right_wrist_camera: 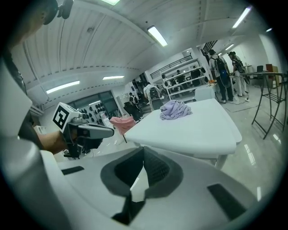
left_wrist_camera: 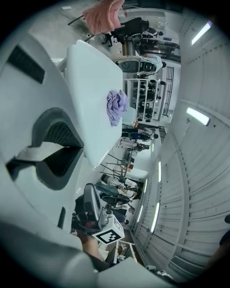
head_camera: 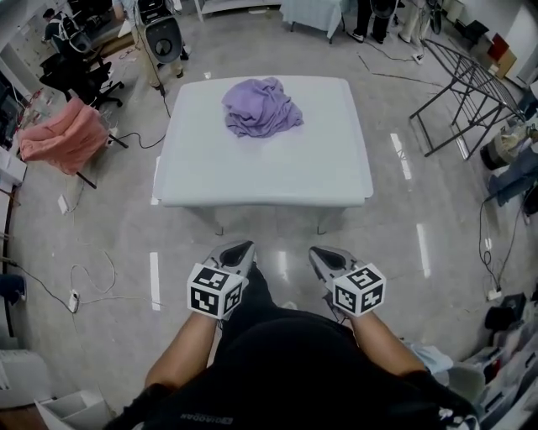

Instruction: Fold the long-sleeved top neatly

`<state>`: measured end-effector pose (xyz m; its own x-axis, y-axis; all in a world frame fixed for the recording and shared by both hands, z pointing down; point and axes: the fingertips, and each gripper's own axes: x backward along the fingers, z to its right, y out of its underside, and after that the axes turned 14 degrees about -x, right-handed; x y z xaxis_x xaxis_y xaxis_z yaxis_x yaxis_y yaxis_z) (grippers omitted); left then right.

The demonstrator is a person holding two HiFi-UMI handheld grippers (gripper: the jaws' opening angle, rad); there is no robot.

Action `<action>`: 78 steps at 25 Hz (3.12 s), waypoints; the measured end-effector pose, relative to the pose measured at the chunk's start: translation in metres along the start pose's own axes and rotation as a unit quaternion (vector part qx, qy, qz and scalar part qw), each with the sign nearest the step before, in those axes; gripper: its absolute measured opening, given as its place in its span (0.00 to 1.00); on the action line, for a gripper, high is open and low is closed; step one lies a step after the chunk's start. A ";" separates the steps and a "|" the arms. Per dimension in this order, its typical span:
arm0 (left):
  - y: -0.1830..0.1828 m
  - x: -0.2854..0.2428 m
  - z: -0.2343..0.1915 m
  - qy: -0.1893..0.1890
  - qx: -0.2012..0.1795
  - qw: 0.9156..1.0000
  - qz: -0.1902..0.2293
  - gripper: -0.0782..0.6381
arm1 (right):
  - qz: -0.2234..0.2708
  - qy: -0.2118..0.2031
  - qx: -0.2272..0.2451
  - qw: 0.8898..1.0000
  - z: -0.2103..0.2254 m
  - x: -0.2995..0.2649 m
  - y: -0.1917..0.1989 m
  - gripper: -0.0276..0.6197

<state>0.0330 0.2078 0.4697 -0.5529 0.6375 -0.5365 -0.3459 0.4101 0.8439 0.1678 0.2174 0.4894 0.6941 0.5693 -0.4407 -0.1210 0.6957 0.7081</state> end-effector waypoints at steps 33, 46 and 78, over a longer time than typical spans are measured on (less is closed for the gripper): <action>-0.072 -0.105 -0.305 0.039 -0.035 0.998 0.021 0.12 | 0.026 0.102 0.037 0.994 0.020 -0.223 -0.194 0.05; -0.069 -0.120 -0.314 0.026 -0.032 0.999 0.005 0.12 | 0.011 0.079 0.046 0.996 0.035 -0.253 -0.220 0.05; -0.022 -0.124 -0.334 -0.097 0.088 0.990 -0.060 0.12 | -0.099 0.090 0.224 0.965 0.100 -0.381 -0.239 0.26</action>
<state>-0.1437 -0.0980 0.5199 -0.3542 0.6829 -0.6389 -0.2531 0.5877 0.7685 0.0036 -0.2098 0.5429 0.5319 0.5398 -0.6524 0.3481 0.5629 0.7496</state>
